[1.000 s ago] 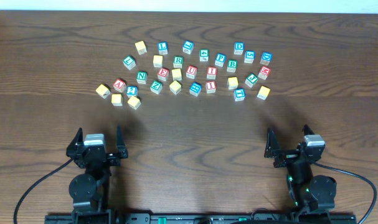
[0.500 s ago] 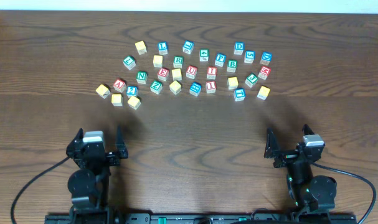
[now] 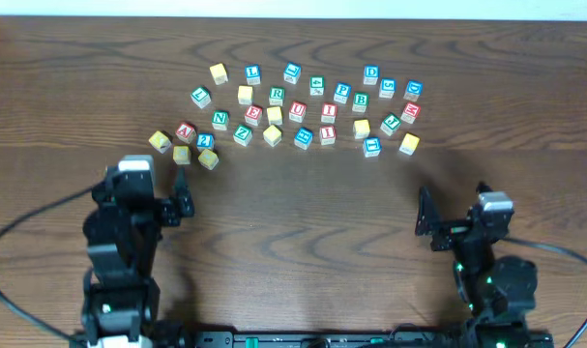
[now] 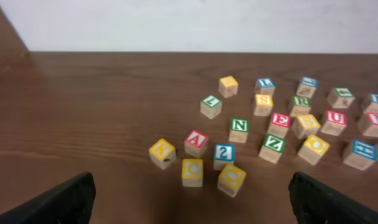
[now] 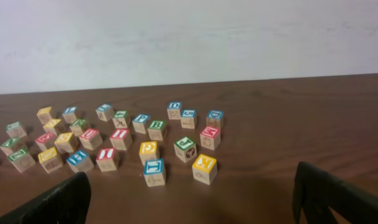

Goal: Spell out NEURIPS
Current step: 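Raise both grippers forward over the block cluster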

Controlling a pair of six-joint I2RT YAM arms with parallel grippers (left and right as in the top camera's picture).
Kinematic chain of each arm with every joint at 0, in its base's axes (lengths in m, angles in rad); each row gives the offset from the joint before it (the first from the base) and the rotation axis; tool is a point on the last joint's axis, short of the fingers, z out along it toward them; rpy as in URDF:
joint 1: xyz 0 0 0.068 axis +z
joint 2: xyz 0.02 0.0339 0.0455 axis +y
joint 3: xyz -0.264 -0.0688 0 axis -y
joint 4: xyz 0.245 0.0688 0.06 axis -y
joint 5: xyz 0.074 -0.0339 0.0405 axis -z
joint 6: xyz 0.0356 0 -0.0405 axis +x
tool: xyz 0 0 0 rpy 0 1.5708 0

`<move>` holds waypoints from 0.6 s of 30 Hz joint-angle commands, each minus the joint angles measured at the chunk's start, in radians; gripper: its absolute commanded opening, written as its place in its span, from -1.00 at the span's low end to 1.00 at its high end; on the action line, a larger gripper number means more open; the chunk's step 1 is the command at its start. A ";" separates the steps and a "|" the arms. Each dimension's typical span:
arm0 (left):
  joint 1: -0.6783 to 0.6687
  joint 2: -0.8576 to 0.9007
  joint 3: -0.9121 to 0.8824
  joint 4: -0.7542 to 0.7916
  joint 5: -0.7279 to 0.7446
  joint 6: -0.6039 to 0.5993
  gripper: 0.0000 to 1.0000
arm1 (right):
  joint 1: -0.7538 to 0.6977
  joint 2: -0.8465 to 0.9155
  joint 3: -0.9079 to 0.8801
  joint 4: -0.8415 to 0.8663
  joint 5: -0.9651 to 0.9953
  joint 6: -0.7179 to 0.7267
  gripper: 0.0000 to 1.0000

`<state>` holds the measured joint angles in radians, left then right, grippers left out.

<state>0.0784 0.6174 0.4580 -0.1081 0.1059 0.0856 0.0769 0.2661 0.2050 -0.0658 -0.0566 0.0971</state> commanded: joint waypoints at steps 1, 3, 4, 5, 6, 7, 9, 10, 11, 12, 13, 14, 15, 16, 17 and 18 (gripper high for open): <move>0.003 0.093 0.118 -0.039 0.045 -0.004 0.95 | -0.004 0.121 0.111 -0.009 -0.011 -0.013 0.98; 0.003 0.149 0.184 -0.088 0.045 -0.004 0.95 | -0.004 0.200 0.165 -0.019 -0.025 -0.013 0.99; 0.003 0.174 0.215 -0.113 0.045 -0.004 0.95 | -0.004 0.238 0.193 -0.026 -0.033 -0.012 0.98; 0.003 0.196 0.245 -0.139 0.045 -0.004 0.95 | -0.004 0.278 0.221 -0.035 -0.043 -0.012 0.98; 0.003 0.219 0.276 -0.167 0.045 -0.004 0.95 | -0.004 0.322 0.253 -0.045 -0.056 -0.012 0.98; 0.003 0.241 0.306 -0.195 0.045 -0.004 0.95 | -0.004 0.360 0.281 -0.055 -0.064 -0.012 0.99; 0.003 0.284 0.368 -0.253 0.045 -0.004 0.95 | -0.004 0.431 0.336 -0.077 -0.080 -0.012 0.99; 0.003 0.304 0.396 -0.278 0.045 -0.004 0.95 | -0.004 0.466 0.364 -0.090 -0.086 -0.012 0.98; 0.003 0.323 0.423 -0.303 0.045 -0.004 0.95 | -0.004 0.504 0.397 -0.108 -0.089 -0.012 0.99; 0.004 0.342 0.451 -0.328 0.045 -0.004 0.95 | -0.004 0.535 0.425 -0.125 -0.093 -0.012 0.98; 0.003 0.362 0.479 -0.354 0.045 -0.004 0.95 | -0.004 0.565 0.454 -0.142 -0.093 -0.012 0.99; 0.003 0.381 0.507 -0.378 0.045 -0.004 0.95 | -0.004 0.592 0.481 -0.160 -0.097 -0.012 0.99; 0.003 0.401 0.534 -0.402 0.045 -0.004 0.95 | -0.004 0.620 0.509 -0.179 -0.100 -0.013 0.99; 0.003 0.420 0.561 -0.425 0.045 -0.004 0.95 | -0.004 0.651 0.540 -0.198 -0.106 -0.012 0.98; 0.003 0.443 0.592 -0.452 0.045 -0.004 0.95 | -0.004 0.676 0.566 -0.216 -0.108 -0.013 0.99; 0.003 0.461 0.619 -0.473 0.045 -0.004 0.95 | -0.004 0.702 0.592 -0.233 -0.108 -0.012 0.98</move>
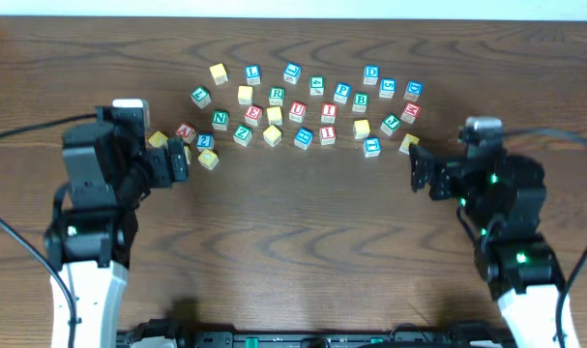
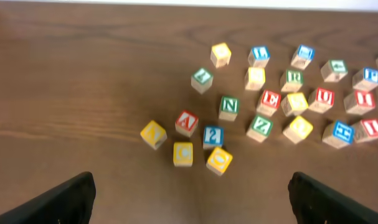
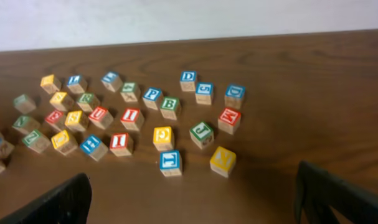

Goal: Spell out NEURIPS
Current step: 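Raise both grippers forward over the block cluster, then move the left gripper over the blocks toward the green N block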

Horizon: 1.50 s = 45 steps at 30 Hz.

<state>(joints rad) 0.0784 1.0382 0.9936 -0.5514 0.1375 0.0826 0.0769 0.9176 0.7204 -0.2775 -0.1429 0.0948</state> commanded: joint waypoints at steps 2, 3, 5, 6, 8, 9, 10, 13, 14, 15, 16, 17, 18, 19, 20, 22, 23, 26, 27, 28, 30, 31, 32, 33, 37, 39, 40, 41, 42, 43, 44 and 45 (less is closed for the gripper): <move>0.003 0.078 0.135 -0.072 0.013 -0.001 0.95 | -0.004 0.095 0.126 -0.056 -0.023 -0.010 0.98; 0.003 0.097 0.159 -0.094 0.013 -0.001 0.95 | -0.004 0.115 0.151 -0.074 -0.026 -0.010 0.98; 0.003 0.135 0.208 -0.137 0.013 -0.001 0.95 | -0.004 0.156 0.204 -0.113 -0.030 -0.010 0.98; 0.003 0.156 0.234 -0.160 0.013 -0.001 0.95 | -0.004 0.174 0.229 -0.132 -0.029 -0.010 0.98; 0.003 0.201 0.285 -0.205 0.013 -0.001 0.95 | -0.004 0.206 0.278 -0.169 -0.029 -0.010 0.99; 0.003 0.221 0.308 -0.224 0.013 -0.001 0.95 | -0.004 0.222 0.303 -0.187 -0.030 -0.010 0.98; 0.003 0.242 0.331 -0.243 0.013 -0.001 0.95 | -0.004 0.239 0.330 -0.210 -0.030 -0.010 0.99; 0.003 0.305 0.409 -0.309 0.014 -0.001 0.95 | -0.004 0.278 0.394 -0.264 -0.029 -0.010 0.98; 0.003 0.327 0.438 -0.333 0.017 0.000 0.95 | -0.004 0.290 0.414 -0.283 -0.029 -0.011 0.98; 0.004 0.347 0.466 -0.356 0.025 0.001 0.95 | -0.004 0.302 0.433 -0.302 -0.030 -0.011 0.99; 0.004 0.371 0.499 -0.381 0.047 0.011 0.95 | -0.004 0.316 0.454 -0.324 -0.030 -0.011 0.98; 0.004 0.391 0.529 -0.402 0.063 0.014 0.95 | -0.004 0.327 0.471 -0.343 -0.029 -0.011 0.98; 0.003 0.412 0.558 -0.422 0.071 0.014 0.95 | -0.004 0.338 0.487 -0.361 -0.030 -0.011 0.98; 0.003 0.431 0.586 -0.441 0.080 0.014 0.95 | -0.004 0.349 0.502 -0.378 -0.029 -0.011 0.99; 0.003 0.449 0.613 -0.459 0.087 0.014 0.95 | -0.004 0.360 0.516 -0.394 -0.029 -0.011 0.98; 0.003 0.484 0.663 -0.493 0.091 0.014 0.95 | -0.004 0.381 0.542 -0.423 -0.030 -0.011 0.99; 0.003 0.498 0.685 -0.510 0.091 0.014 0.95 | -0.004 0.393 0.556 -0.437 -0.030 -0.011 0.98; 0.004 0.533 0.739 -0.556 0.091 0.014 0.95 | -0.004 0.424 0.587 -0.469 -0.048 -0.027 0.99; 0.003 0.540 0.750 -0.567 0.091 0.014 0.95 | -0.004 0.435 0.597 -0.476 -0.061 -0.034 0.98; 0.003 0.544 0.756 -0.574 0.091 0.014 0.95 | -0.004 0.445 0.605 -0.483 -0.071 -0.033 0.99; 0.003 0.544 0.756 -0.575 0.091 0.014 0.95 | -0.004 0.461 0.615 -0.489 -0.081 -0.033 0.99; 0.003 0.544 0.756 -0.575 0.091 0.014 0.95 | -0.004 0.465 0.615 -0.489 -0.081 -0.033 0.98; 0.004 0.544 0.756 -0.573 0.091 0.014 0.95 | -0.004 0.467 0.615 -0.491 -0.080 -0.033 0.99; 0.003 0.544 0.756 -0.570 0.091 0.014 0.95 | -0.004 0.468 0.615 -0.492 -0.079 -0.033 0.98; 0.004 0.544 0.755 -0.569 0.090 0.014 0.95 | -0.004 0.468 0.615 -0.490 -0.048 -0.034 0.98; 0.003 0.544 0.755 -0.569 0.091 0.014 0.95 | -0.004 0.468 0.615 -0.489 -0.046 -0.033 0.98; 0.003 0.544 0.755 -0.569 0.091 0.014 0.96 | -0.004 0.468 0.615 -0.488 -0.046 -0.033 0.98; 0.004 0.544 0.755 -0.570 0.091 0.013 0.95 | -0.004 0.468 0.615 -0.489 -0.046 -0.033 0.98; 0.004 0.544 0.755 -0.570 0.091 0.013 0.95 | -0.004 0.468 0.615 -0.490 -0.047 -0.033 0.99; 0.004 0.544 0.755 -0.570 0.091 0.013 0.95 | -0.004 0.468 0.615 -0.490 -0.047 -0.032 0.99; 0.004 0.544 0.755 -0.570 0.091 0.013 0.95 | -0.004 0.468 0.615 -0.491 -0.051 -0.032 0.99; 0.003 0.544 0.755 -0.570 0.091 0.013 0.95 | -0.004 0.468 0.615 -0.495 -0.051 -0.032 0.98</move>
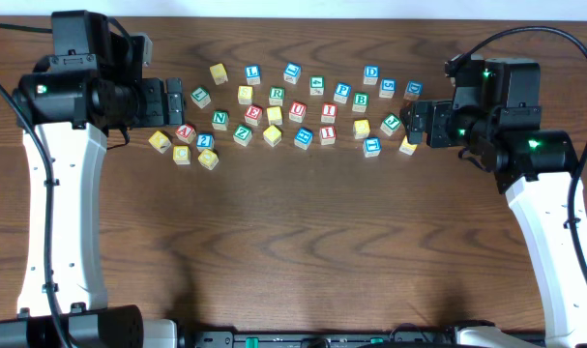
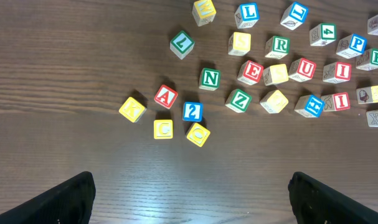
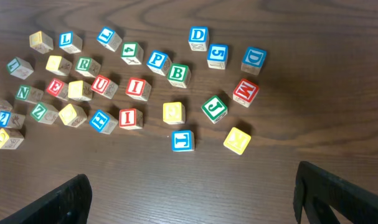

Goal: Spell out NEURIPS
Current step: 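Move the left gripper over the blocks toward the green N block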

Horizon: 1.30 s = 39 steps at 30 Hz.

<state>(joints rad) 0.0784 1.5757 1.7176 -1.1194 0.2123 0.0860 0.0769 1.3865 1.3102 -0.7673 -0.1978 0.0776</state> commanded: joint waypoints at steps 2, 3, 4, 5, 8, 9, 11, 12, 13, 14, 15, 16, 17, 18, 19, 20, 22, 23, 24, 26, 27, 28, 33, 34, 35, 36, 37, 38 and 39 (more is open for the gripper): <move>0.003 0.007 0.031 -0.002 0.016 0.010 0.95 | -0.004 -0.001 0.025 -0.015 0.004 -0.014 0.98; 0.003 0.006 0.031 -0.002 0.016 0.010 0.96 | -0.004 -0.001 0.025 -0.016 0.004 -0.015 0.99; 0.004 0.006 0.031 -0.002 0.016 0.010 0.95 | -0.004 -0.001 0.025 -0.016 0.004 -0.015 0.98; 0.003 0.006 0.031 -0.002 0.016 0.010 0.95 | -0.004 -0.001 0.025 -0.018 0.004 -0.015 0.99; 0.003 0.006 0.031 -0.002 0.016 0.010 0.96 | -0.003 -0.001 0.025 -0.022 0.004 -0.015 0.98; 0.003 0.006 0.031 -0.002 0.016 0.010 0.95 | -0.003 -0.001 0.025 -0.025 0.004 -0.015 0.99; 0.003 0.007 0.031 -0.002 0.016 0.010 0.96 | -0.003 -0.001 0.025 -0.027 0.004 -0.015 0.99; 0.003 0.007 0.031 -0.002 0.016 0.010 0.95 | -0.003 -0.001 0.025 -0.030 0.004 -0.015 0.99; 0.003 0.007 0.030 -0.002 0.016 0.010 0.95 | -0.003 0.000 0.025 -0.031 0.005 -0.016 0.98; 0.003 0.007 0.029 -0.002 0.016 0.010 0.95 | -0.003 0.000 0.025 -0.032 0.005 -0.016 0.99; 0.003 0.007 0.028 -0.002 0.016 0.010 0.95 | -0.004 0.000 0.024 -0.034 0.008 -0.016 0.99; 0.003 0.007 0.026 -0.002 0.016 0.010 0.96 | -0.004 0.000 0.024 -0.035 0.009 -0.016 0.98; 0.003 0.007 0.025 -0.002 0.016 0.010 0.95 | -0.004 0.000 0.024 -0.036 0.009 -0.016 0.98; 0.003 0.007 0.024 -0.002 0.016 0.010 0.96 | -0.004 0.000 0.024 -0.037 0.012 -0.015 0.98; 0.003 0.007 0.021 -0.002 0.016 0.010 0.96 | -0.004 0.000 0.024 -0.038 0.012 -0.015 0.98; 0.003 0.007 0.021 -0.002 0.016 0.010 0.95 | -0.004 0.000 0.024 -0.039 0.012 -0.015 0.98; 0.003 0.007 0.020 -0.002 0.016 0.010 0.96 | -0.004 0.000 0.024 -0.043 0.014 -0.015 0.98; 0.003 0.007 0.020 -0.002 0.016 0.010 0.96 | -0.004 0.000 0.024 -0.047 0.017 -0.014 0.98; 0.003 0.007 0.020 -0.002 0.016 0.010 0.96 | -0.004 0.000 0.024 -0.049 0.021 -0.013 0.98; 0.003 0.007 0.020 -0.002 0.016 0.010 0.96 | -0.004 0.000 0.024 -0.059 0.051 0.005 0.98; 0.003 0.007 0.020 -0.002 0.016 0.010 0.96 | -0.004 0.000 0.024 -0.064 0.066 0.013 0.99; 0.002 0.007 0.020 -0.002 0.016 0.006 0.96 | -0.004 0.000 0.024 -0.070 0.078 0.016 0.98; -0.008 0.009 0.019 0.000 0.015 0.006 0.95 | -0.004 0.000 0.024 -0.083 0.095 0.023 0.98; -0.012 0.011 0.019 0.002 0.012 0.006 0.96 | -0.004 0.001 0.024 -0.082 0.095 0.023 0.98; -0.017 0.014 0.019 0.002 0.011 0.006 0.96 | -0.004 0.002 0.024 -0.082 0.095 0.023 0.98; -0.022 0.019 0.019 0.003 0.008 0.005 0.96 | -0.004 0.002 0.024 -0.082 0.095 0.023 0.99; -0.029 0.023 0.019 0.003 0.003 0.003 0.96 | -0.004 0.002 0.024 -0.082 0.095 0.024 0.98; -0.035 0.029 0.019 0.003 -0.003 -0.001 0.96 | -0.004 0.002 0.024 -0.083 0.100 0.033 0.99; -0.042 0.035 0.019 0.005 -0.018 -0.018 0.96 | -0.004 0.002 0.024 -0.085 0.114 0.048 0.98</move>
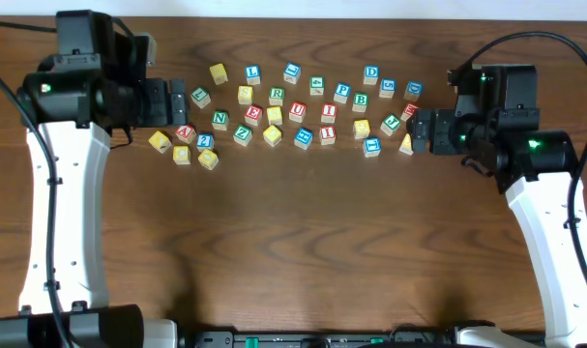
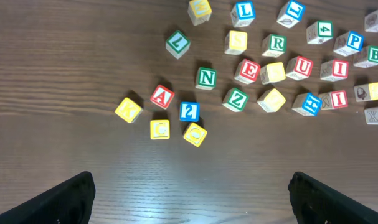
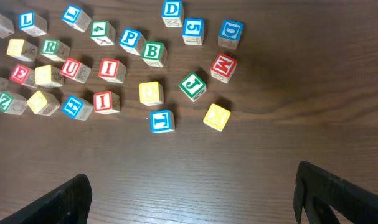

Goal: Spell out NEURIPS
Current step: 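Move the left gripper over the blocks toward the green N block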

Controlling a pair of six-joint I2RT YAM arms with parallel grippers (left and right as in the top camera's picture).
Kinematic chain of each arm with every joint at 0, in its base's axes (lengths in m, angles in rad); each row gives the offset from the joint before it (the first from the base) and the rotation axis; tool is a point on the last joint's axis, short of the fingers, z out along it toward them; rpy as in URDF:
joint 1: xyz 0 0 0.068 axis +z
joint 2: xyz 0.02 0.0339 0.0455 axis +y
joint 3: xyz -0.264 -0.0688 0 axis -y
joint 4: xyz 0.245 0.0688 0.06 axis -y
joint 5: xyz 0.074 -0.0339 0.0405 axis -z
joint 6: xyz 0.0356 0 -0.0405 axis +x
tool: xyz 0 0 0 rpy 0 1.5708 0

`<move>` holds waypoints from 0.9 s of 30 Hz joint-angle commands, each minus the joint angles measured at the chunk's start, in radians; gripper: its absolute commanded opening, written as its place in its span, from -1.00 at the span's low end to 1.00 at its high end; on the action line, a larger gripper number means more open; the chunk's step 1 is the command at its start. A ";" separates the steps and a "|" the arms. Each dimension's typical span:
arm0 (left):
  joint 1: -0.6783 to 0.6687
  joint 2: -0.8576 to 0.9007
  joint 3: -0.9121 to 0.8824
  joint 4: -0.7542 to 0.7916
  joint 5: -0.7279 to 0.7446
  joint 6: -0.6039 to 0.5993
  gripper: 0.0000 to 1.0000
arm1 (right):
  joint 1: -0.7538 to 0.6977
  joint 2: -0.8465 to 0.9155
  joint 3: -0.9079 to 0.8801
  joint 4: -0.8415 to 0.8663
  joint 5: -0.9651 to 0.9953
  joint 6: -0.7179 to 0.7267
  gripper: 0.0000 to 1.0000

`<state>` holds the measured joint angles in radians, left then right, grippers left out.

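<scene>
Wooden letter blocks lie scattered across the far half of the table. In the left wrist view I see the green N [image 2: 206,77], red E [image 2: 246,70], red U [image 2: 299,66], green R [image 2: 276,43], a red I [image 2: 334,68], blue P [image 2: 354,42] and a yellow block that looks like S [image 2: 236,41]. My left gripper [image 2: 189,205] hangs open and empty above bare wood left of the cluster [image 1: 167,97]. My right gripper [image 3: 192,202] is open and empty too, at the cluster's right end [image 1: 421,130].
Other blocks surround these: red A [image 2: 162,96], blue 2 [image 2: 189,111], green Z [image 2: 236,99], red M [image 3: 223,64], green J [image 3: 192,84], blue T [image 3: 161,120], green B [image 3: 152,51]. Bare table [image 1: 293,242] fills the near half. Cables trail from both arms.
My right gripper has shifted slightly toward the near side, so the blocks sit higher and further left in its view. The left gripper has barely moved. No block has moved.
Both grippers were first low near the front edge, open, looking across at the blocks. Then both stood raised and further forward. After that they hung high at either end of the cluster, looking down, where they are now. The blocks lie untouched.
</scene>
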<state>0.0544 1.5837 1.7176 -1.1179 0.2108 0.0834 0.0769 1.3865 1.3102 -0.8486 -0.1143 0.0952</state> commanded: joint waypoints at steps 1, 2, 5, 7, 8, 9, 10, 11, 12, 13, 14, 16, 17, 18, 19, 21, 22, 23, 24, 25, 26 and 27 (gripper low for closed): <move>-0.025 0.034 0.019 0.005 -0.035 -0.033 0.96 | -0.004 0.002 0.024 -0.006 0.050 0.047 0.99; -0.035 0.045 0.019 0.008 -0.047 -0.043 0.96 | -0.004 0.002 0.024 -0.011 0.076 0.065 0.98; -0.056 0.065 0.019 0.017 -0.047 -0.044 0.96 | -0.004 0.002 0.024 -0.019 0.112 0.089 0.99; -0.069 0.076 0.019 0.027 -0.047 -0.044 0.96 | -0.004 0.002 0.023 -0.020 0.113 0.088 0.99; -0.076 0.079 0.019 0.032 -0.047 -0.044 0.96 | -0.004 0.002 0.023 -0.019 0.113 0.088 0.98; -0.083 0.083 0.019 0.038 -0.047 -0.044 0.96 | -0.004 0.002 0.023 -0.019 0.113 0.088 0.98; -0.088 0.083 0.019 0.043 -0.047 -0.044 0.96 | -0.004 0.002 0.023 -0.019 0.113 0.088 0.98; -0.093 0.084 0.019 0.047 -0.047 -0.044 0.97 | -0.004 0.002 0.023 -0.019 0.112 0.089 0.99; -0.098 0.085 0.019 0.053 -0.047 -0.048 0.97 | -0.004 0.002 0.023 -0.019 0.112 0.088 0.98; -0.102 0.085 0.019 0.058 -0.047 -0.058 0.97 | -0.004 0.002 0.023 -0.019 0.112 0.088 0.99; -0.106 0.085 0.019 0.062 -0.047 -0.075 0.96 | -0.004 0.002 0.023 -0.019 0.112 0.088 0.98; -0.113 0.088 0.019 0.072 -0.047 -0.109 0.97 | -0.004 0.002 0.023 -0.019 0.112 0.088 0.98; -0.117 0.090 0.019 0.076 -0.047 -0.116 0.97 | -0.004 0.002 0.023 -0.019 0.111 0.088 0.99; -0.121 0.094 0.019 0.080 -0.046 -0.116 0.97 | -0.004 0.002 0.023 -0.019 0.112 0.088 0.98; -0.126 0.098 0.019 0.084 -0.046 -0.116 0.97 | -0.004 0.002 0.023 -0.019 0.111 0.088 0.99; -0.134 0.107 0.019 0.091 -0.046 -0.126 0.97 | -0.004 0.002 0.023 -0.019 0.112 0.088 0.99; -0.139 0.113 0.019 0.095 -0.046 -0.132 0.97 | -0.004 0.002 0.023 -0.019 0.111 0.088 0.98; -0.144 0.120 0.019 0.097 -0.047 -0.138 0.97 | -0.004 0.002 0.023 -0.019 0.111 0.088 0.99; -0.148 0.126 0.019 0.101 -0.046 -0.143 0.97 | -0.004 0.002 0.023 -0.019 0.111 0.088 0.98; -0.153 0.132 0.019 0.105 -0.046 -0.149 0.97 | -0.004 0.002 0.023 -0.019 0.111 0.088 0.99; -0.160 0.142 0.019 0.111 -0.046 -0.153 0.97 | -0.004 0.002 0.023 -0.019 0.112 0.088 0.99; -0.164 0.145 0.019 0.113 -0.047 -0.153 0.97 | -0.004 0.002 0.023 -0.019 0.112 0.088 0.99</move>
<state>-0.0948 1.7039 1.7176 -1.0107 0.1768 -0.0425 0.0769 1.3865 1.3102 -0.8673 -0.0170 0.1726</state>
